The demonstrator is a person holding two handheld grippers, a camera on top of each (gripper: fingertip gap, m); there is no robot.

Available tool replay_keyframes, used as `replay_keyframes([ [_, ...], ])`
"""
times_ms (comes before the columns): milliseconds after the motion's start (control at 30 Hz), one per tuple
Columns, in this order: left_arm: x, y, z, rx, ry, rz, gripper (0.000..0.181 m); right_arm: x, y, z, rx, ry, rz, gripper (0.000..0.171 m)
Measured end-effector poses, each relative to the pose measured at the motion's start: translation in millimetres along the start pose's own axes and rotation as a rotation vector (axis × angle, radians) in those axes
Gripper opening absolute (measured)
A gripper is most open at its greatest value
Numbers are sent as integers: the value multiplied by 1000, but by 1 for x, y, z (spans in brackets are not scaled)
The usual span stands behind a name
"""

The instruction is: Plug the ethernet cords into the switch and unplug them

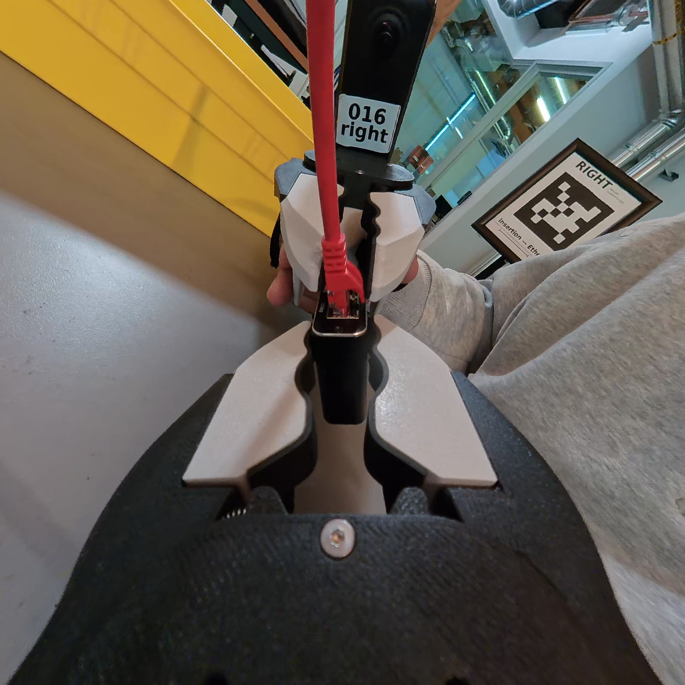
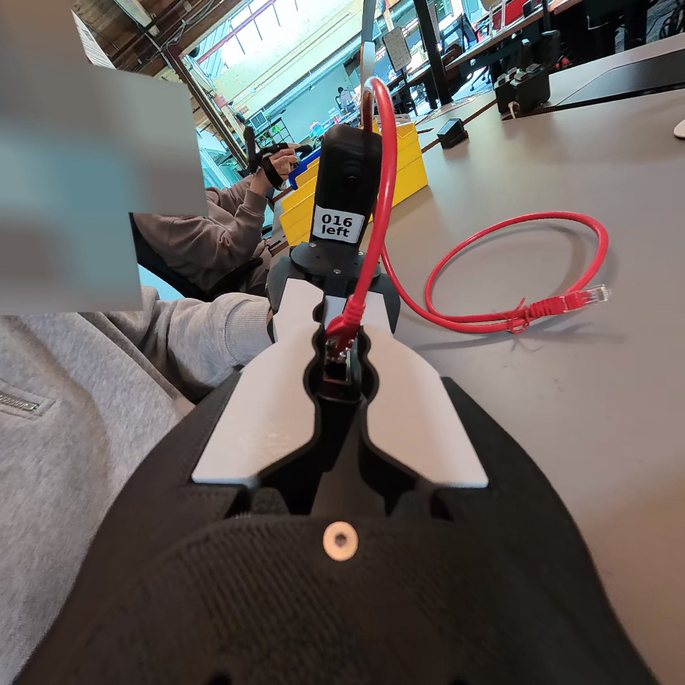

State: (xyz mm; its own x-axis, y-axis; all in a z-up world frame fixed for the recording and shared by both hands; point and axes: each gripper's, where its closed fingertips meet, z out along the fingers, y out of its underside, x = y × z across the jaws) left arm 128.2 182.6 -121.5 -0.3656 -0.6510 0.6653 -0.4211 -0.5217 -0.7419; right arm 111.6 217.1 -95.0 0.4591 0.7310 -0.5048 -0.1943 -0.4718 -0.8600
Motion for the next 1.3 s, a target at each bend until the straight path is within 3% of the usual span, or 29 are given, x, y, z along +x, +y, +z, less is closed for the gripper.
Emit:
replay_keyframes([
  [733,3,-7,-2,55,27,-7,25,1,-3,5,-12,78,-69,13],
  [1100,9,-32,-10,224,23,20,25,7,-38,-2,292,209,40,13],
  [1167,5,-6,10,68,-59,86,25,25,-53,-25,402,277,100,13],
  [1300,37,-19,16,118,45,125,25,38,-47,-41,389,329,109,13],
])
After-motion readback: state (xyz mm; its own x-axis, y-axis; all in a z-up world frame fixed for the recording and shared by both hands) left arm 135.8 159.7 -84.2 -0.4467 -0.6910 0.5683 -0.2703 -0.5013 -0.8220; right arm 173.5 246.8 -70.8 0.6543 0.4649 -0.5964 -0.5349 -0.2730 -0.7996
